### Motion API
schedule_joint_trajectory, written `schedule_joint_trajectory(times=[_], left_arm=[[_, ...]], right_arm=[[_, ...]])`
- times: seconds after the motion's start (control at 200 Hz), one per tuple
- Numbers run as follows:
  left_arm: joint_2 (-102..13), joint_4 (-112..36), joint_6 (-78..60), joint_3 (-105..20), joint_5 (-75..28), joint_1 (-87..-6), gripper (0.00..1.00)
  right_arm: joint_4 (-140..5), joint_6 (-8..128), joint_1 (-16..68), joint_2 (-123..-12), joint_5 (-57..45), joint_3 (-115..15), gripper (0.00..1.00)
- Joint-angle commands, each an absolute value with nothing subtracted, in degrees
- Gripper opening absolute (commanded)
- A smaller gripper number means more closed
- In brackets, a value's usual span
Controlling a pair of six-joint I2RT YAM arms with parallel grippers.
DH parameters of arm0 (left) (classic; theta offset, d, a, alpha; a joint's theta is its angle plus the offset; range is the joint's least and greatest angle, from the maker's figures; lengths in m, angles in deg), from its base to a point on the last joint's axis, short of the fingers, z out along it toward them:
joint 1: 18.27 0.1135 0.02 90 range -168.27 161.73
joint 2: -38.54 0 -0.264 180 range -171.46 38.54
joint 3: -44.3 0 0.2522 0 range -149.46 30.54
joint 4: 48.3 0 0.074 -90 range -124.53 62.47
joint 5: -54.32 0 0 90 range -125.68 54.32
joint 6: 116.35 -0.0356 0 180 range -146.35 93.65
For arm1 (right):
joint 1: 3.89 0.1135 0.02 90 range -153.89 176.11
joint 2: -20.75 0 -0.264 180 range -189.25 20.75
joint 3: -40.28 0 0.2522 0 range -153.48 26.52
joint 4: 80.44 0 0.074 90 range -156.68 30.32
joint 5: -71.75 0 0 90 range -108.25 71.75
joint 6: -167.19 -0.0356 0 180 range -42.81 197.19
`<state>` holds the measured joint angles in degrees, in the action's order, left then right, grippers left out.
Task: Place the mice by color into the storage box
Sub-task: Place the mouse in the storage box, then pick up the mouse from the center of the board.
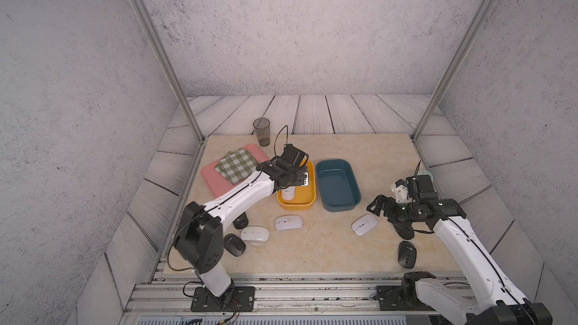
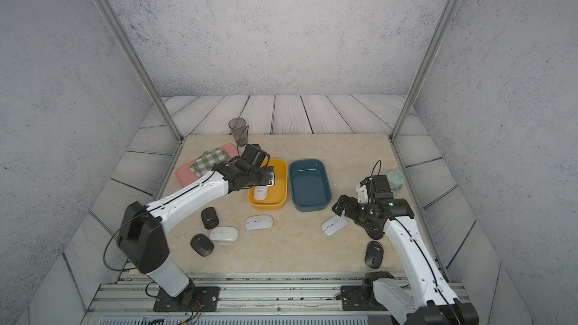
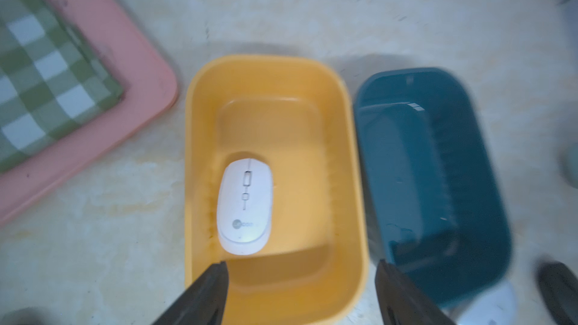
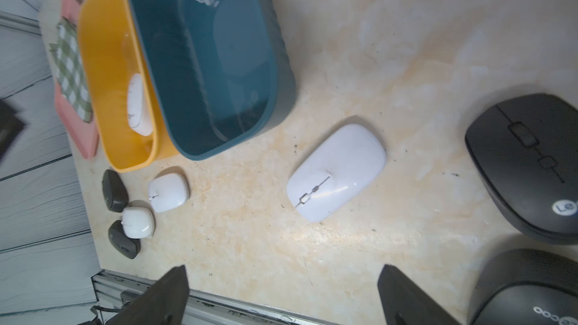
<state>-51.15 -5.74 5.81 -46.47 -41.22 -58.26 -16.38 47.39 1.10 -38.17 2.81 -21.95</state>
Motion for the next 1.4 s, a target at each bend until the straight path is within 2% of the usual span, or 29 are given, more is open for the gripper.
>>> schedule_joint_trajectory(times=[0.0, 0.2, 0.375, 0.55, 0.796, 1.396], left_arm=[[-41.64, -9.64, -2.15, -40.57, -39.49, -62.56, 0.82], [-25.69, -8.43, -2.59, -29.72, -38.32, -65.28, 0.82], [-17.94, -7.05, -3.47, -25.15, -36.73, -65.90, 0.82], [-16.18, -4.33, -3.44, -24.43, -37.96, -65.90, 0.82], [-13.85, -3.62, -2.45, -23.18, -39.43, -65.90, 0.82], [-9.84, -3.20, -2.27, -20.13, -41.37, -65.86, 0.81]], right_arm=[[-16.01, 46.02, 0.91, -41.52, 0.16, -20.00, 1.00], [-21.72, 41.99, 1.20, -43.55, 0.41, -13.44, 0.95], [-26.95, 37.46, 4.00, -46.19, -1.92, -10.84, 0.94], [-29.97, 33.47, 8.15, -50.81, -5.71, -11.76, 0.94], [-29.24, 32.24, 9.10, -54.92, -11.31, -14.12, 0.93], [-31.26, 26.45, 15.45, -63.90, -17.26, -18.70, 0.92]])
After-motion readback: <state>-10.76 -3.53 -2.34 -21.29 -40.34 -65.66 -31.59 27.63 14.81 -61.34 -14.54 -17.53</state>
